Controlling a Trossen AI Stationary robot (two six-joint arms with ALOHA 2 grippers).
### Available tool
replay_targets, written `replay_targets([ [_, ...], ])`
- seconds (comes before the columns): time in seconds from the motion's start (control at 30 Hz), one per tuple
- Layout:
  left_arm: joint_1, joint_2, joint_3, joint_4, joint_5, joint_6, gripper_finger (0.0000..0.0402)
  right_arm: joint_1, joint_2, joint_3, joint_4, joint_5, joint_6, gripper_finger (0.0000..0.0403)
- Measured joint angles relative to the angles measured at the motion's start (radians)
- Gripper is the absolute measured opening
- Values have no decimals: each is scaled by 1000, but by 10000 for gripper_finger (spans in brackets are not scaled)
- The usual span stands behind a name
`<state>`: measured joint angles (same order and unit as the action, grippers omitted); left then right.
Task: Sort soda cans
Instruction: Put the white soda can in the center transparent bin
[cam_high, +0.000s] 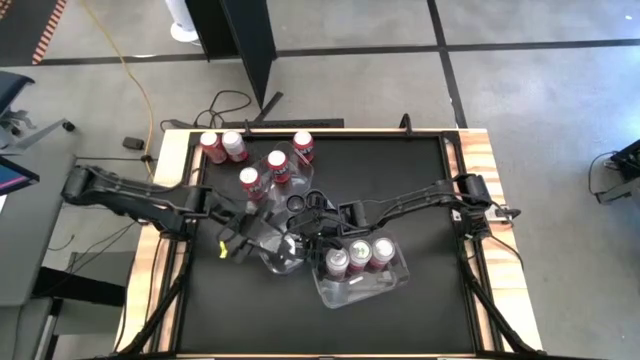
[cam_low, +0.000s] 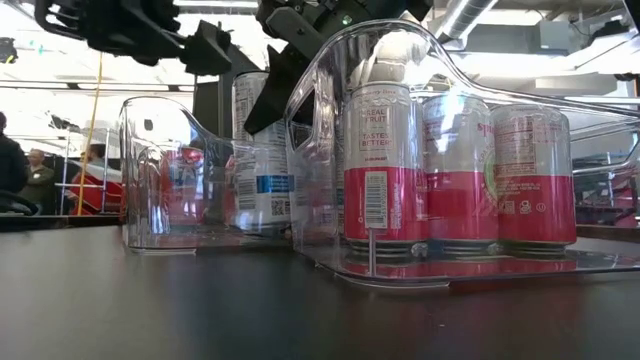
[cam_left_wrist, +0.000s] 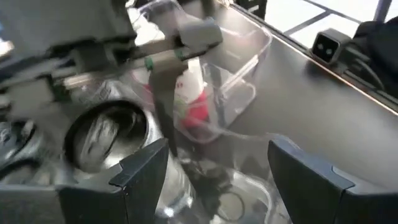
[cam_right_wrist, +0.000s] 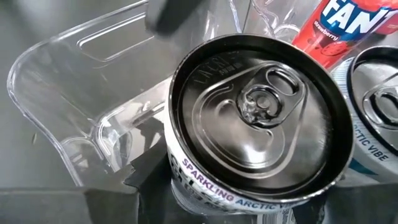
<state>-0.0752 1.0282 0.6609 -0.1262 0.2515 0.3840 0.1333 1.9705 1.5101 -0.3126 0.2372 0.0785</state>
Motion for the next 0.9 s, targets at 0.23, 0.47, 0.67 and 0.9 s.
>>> replay_targets([
  [0.23, -8, 72, 1, 79, -56, 17, 266, 0, 0, 0, -3, 0, 15, 257],
  [0.47, -9, 27, 2, 101, -105, 13, 157, 5, 1, 0, -1, 0, 15, 259],
  [0.67, -9, 28, 2, 140, -172, -14, 13, 3, 1, 0, 0, -1, 14, 259],
  [0.9, -2, 87, 2, 173, -252, -47, 1, 3, 1, -1, 3, -2, 19, 260],
])
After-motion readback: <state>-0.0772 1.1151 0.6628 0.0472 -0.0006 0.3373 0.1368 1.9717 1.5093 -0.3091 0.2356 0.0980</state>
